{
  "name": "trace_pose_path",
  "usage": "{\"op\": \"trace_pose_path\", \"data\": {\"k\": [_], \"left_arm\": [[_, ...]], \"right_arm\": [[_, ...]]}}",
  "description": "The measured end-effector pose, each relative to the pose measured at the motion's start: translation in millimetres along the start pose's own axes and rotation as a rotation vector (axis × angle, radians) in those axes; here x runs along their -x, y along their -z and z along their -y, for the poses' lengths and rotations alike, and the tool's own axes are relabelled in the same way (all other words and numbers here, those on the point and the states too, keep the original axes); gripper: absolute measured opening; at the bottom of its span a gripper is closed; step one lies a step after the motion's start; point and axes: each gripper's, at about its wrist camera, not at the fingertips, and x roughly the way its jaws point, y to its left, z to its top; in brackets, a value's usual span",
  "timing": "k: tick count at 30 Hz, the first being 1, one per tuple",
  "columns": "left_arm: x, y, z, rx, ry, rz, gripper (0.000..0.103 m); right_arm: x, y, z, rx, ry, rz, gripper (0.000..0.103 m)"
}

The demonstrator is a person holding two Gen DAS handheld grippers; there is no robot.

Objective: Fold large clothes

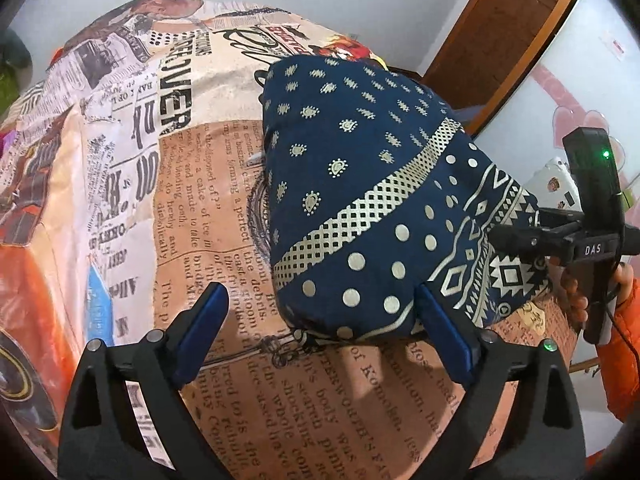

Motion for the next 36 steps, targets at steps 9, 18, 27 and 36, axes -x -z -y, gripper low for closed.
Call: {"op": "trace_pose_path", "data": {"k": [9, 18, 27, 36], "left_arm": [[31.3, -23.4, -5.9, -0.015, -0.030, 0.082, 0.095], [-14.7, -68.6, -30.7, 0.144, 0.085, 0.005, 0.095], [-72.7, -76.7, -54.2, 0.316, 0.294, -0.136, 0.097], [-106.8, -80.0, -55.3, 0.404, 0.414, -0.196, 0.098]], "right_arm": [[34.6, -12.3, -18.3, 0.053, 0.010, 0.093, 0.101], [10.9, -41.9, -15.1, -0.036, -0.029, 0.076, 0.101], [-38.6, -51.5, 11.6, -0.174, -0.187, -0.047, 0.101], [-59.2, -63.5, 7.7, -0.188, -0.278, -0.062, 0.103]]}}
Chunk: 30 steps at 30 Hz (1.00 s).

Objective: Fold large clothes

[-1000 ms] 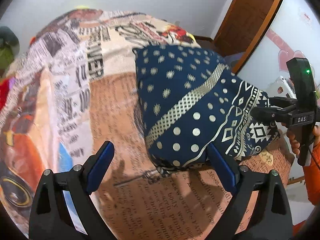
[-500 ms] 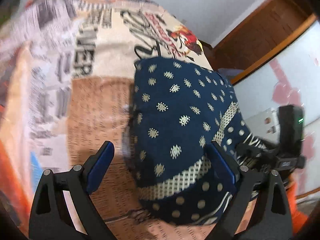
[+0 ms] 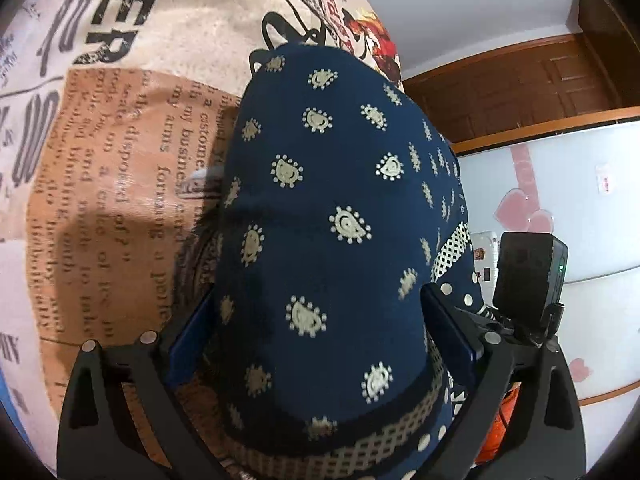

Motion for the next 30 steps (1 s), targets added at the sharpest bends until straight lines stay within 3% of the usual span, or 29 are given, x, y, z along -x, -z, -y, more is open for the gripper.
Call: {"op": "trace_pose_path", "data": {"k": [4, 7, 10, 15, 18, 25, 30], "left_arm": [[-6.8, -2.6, -1.6, 0.018, 0.033, -0.013, 0.097], [-2.4, -0.1, -0.1, 0.015, 0.050, -0.005, 0.087], [6.8, 6.2, 3.6, 0.004, 0.041, 0.016, 0.082], [17.7, 11.1, 17.4, -0.037, 0.035, 0.058, 0.071], [37.4, 15.4, 20.4, -0.062, 0.035, 0.084, 0.068], [92.7, 28.1, 17.5, -0.102, 0.028, 0.169, 0.067], [148.7, 37.5, 6.1, -0.109, 0.016, 0.249, 0.067]], "right_arm": [[-6.8, -5.4, -1.2, -0.010, -0.021, -0.002, 0.103], [-7.7, -7.2, -1.4, -0.017, -0.024, 0.004, 0.099], [-3.8, -6.7, 1.4, -0.036, -0.032, 0.019, 0.087], [6.2, -4.5, -13.2, 0.016, -0.043, 0.059, 0.058], [10.5, -3.0, -25.9, 0.041, -0.052, 0.067, 0.050], [19.4, -3.3, -67.4, 0.127, -0.059, 0.091, 0.047], [19.2, -7.8, -118.4, 0.208, -0.077, 0.113, 0.047]]}}
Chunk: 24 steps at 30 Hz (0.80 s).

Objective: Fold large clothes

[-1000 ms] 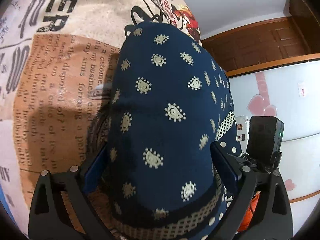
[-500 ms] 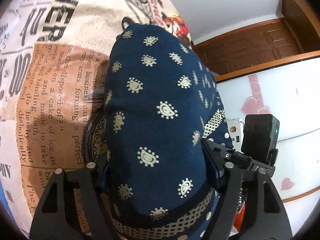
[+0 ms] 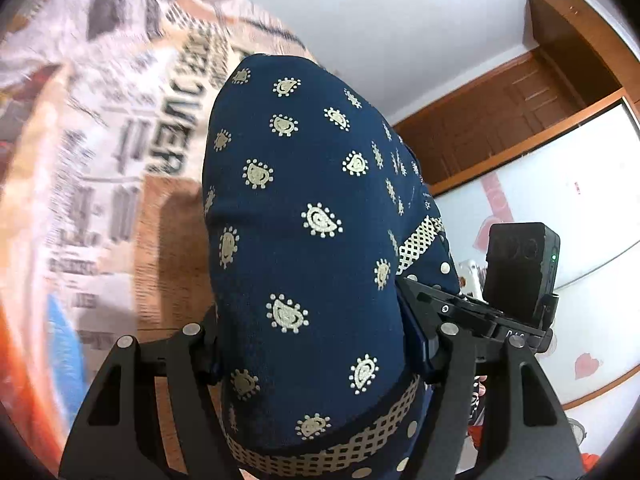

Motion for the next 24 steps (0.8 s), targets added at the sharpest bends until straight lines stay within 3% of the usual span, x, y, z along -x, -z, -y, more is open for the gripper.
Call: {"op": "trace_pose_path", "data": {"k": [7, 12, 24], "left_arm": [[56.1, 3.6, -40.1, 0.031, -0.052, 0.074, 0.067], [84.0, 16.7, -91.8, 0.104, -0.081, 0.093, 0.067], [78.8, 52.1, -192.6, 0.264, -0.144, 0.033, 0.067]], "right_arm": [[-39.3, -10.2, -61.6, 0.080, -0.032, -0.023, 0.047], [-86.2, -5.7, -91.4, 0.105, -0.043, -0.080, 0.047], [-207.7, 24.1, -106.6, 0.093, 0.014, -0.277, 0.046]]}}
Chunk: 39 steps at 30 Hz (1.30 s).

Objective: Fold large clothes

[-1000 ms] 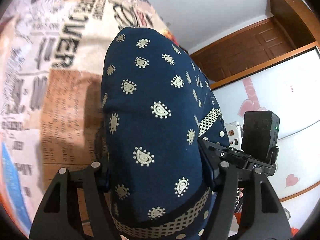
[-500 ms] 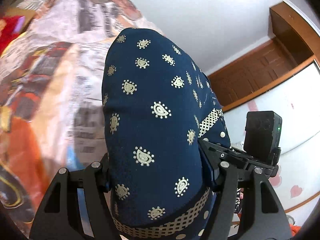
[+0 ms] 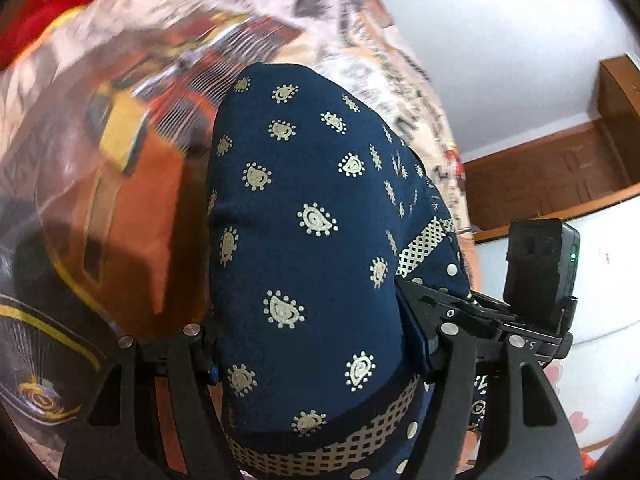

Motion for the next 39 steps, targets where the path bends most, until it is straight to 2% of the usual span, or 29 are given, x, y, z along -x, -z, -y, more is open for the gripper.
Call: {"op": "trace_pose_path", "data": {"k": [4, 8, 12, 16, 18, 19, 21, 22, 25, 28, 31, 36, 39], "left_arm": [[-4.6, 8.2, -11.9, 0.015, -0.004, -0.012, 0.068], [1.6, 13.5, -13.7, 0.005, -0.029, 0.001, 0.071], [12.5, 17.0, -1.3, -0.049, -0.116, 0.025, 0.071], [28.3, 29.6, 25.4, -0.184, -0.264, 0.112, 0.071], [35.0, 42.7, 38.5, -0.263, -0.309, 0.144, 0.071], [34.8, 46.7, 43.7, -0.289, -0.316, 0.147, 0.071], [31.7, 63.4, 54.9, -0.352, -0.336, 0.138, 0.072], [28.8, 70.0, 56.7, -0.373, -0.360, 0.133, 0.073], [12.0, 84.6, 61.2, -0.420, -0.451, 0.138, 0.075], [3.7, 103.1, 54.8, -0.429, -0.467, 0.124, 0.080], [2.4, 123.1, 55.1, -0.460, -0.497, 0.145, 0.081], [16.7, 140.2, 51.4, -0.386, -0.465, 0.147, 0.082], [29.6, 148.4, 58.8, -0.389, -0.478, 0.155, 0.081]], "right_arm": [[-18.2, 1.4, 1.1, 0.002, 0.019, -0.041, 0.047], [-21.4, 0.3, -8.6, 0.054, 0.058, -0.052, 0.053], [-8.4, 1.7, -12.7, 0.103, 0.112, -0.049, 0.065], [20.3, 10.1, -19.7, 0.179, 0.180, 0.004, 0.067], [33.2, 15.2, -27.6, 0.234, 0.222, 0.039, 0.067], [38.9, 18.6, -33.8, 0.271, 0.244, 0.060, 0.068], [43.5, 28.1, -41.8, 0.338, 0.277, 0.080, 0.078], [44.2, 34.0, -43.0, 0.363, 0.290, 0.080, 0.079], [28.1, 50.2, -43.7, 0.432, 0.353, 0.036, 0.080], [19.3, 67.0, -35.0, 0.451, 0.383, -0.002, 0.080], [23.3, 75.6, -26.3, 0.431, 0.361, -0.026, 0.082], [38.6, 85.8, -20.0, 0.401, 0.353, -0.017, 0.085], [55.1, 95.2, -24.1, 0.408, 0.368, 0.005, 0.085]]}}
